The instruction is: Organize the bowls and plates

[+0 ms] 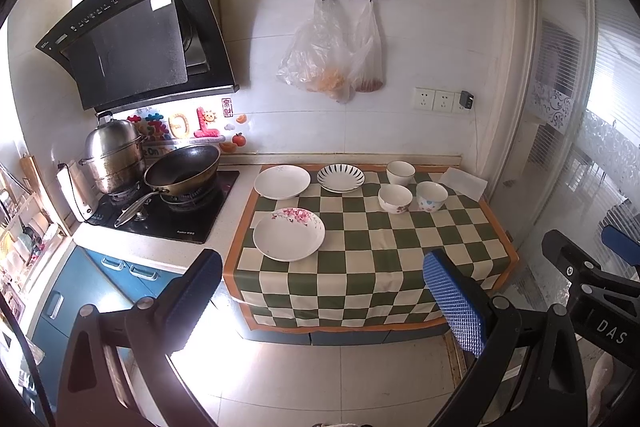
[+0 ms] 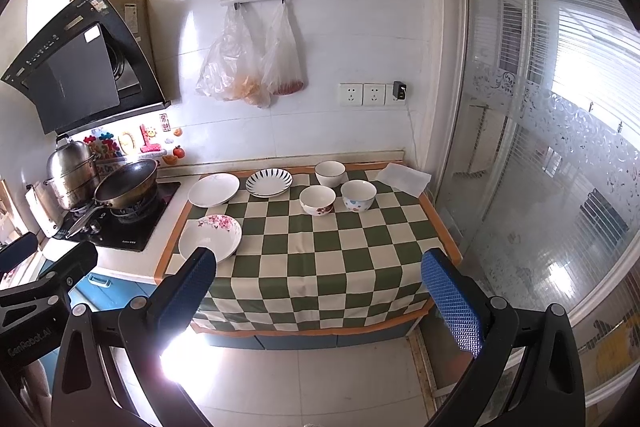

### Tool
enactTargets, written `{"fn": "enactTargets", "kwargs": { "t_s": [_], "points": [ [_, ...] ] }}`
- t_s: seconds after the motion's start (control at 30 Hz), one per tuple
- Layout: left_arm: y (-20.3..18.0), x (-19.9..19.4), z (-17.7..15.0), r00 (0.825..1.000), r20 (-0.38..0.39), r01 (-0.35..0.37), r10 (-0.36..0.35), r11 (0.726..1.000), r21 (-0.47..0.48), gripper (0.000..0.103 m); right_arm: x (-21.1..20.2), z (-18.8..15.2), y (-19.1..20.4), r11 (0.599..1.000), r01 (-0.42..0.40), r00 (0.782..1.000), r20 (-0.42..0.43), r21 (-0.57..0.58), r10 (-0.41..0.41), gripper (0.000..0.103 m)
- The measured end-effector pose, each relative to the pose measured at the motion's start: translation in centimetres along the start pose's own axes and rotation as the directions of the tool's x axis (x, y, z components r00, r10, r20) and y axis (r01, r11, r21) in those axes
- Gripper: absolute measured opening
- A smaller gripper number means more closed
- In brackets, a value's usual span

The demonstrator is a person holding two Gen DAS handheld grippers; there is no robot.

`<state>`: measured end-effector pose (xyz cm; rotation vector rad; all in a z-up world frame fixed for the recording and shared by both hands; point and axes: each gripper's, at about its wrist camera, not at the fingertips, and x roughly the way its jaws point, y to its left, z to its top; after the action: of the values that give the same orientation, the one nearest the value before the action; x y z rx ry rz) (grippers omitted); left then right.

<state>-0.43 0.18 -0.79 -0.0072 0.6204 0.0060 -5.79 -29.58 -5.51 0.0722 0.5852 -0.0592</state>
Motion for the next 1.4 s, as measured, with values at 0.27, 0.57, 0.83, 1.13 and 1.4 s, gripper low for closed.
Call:
{"fn": "enactTargets", "kwargs": {
  "t_s": [0.27,0.57,0.83,1.13,1.4],
  "points": [
    [-0.01,-0.07,0.22,1.0,-0.004,0.021,-0.021,1.0,-0.001,0.103,-0.04,-0.03,0.18,1.0,0.0,1.0,0.001,-0.003,0.0,0.103],
    [-0.24,-0.04,0.42,1.0,-0.005,0.026,-0.026,1.0,0.001,0.103,0.06,-0.05,0.26,1.0,0.001,1.0,-0.001,-0.008,-0.001,0.103],
    [-0.17,-0.04,0.4,1.0,-0.005,0.028,-0.028,1.0,0.003,0.103,0.22,0.13,0.41,1.0,0.001,1.0,-0.001,-0.012,-0.001,0.103],
    [-0.06,-0.13,0.45,1.0,-0.006,0.028,-0.028,1.0,0.001,0.103,0.24,0.04,0.39,1.0,0.0,1.0,-0.001,-0.011,0.0,0.103],
    [0.02,-0.18,0.5,1.0,-0.006,0.028,-0.028,1.0,0.002,0.103,0.0,-0.06,0.41,1.0,0.005,1.0,0.005,-0.005,-0.005,0.103]
  ]
}}
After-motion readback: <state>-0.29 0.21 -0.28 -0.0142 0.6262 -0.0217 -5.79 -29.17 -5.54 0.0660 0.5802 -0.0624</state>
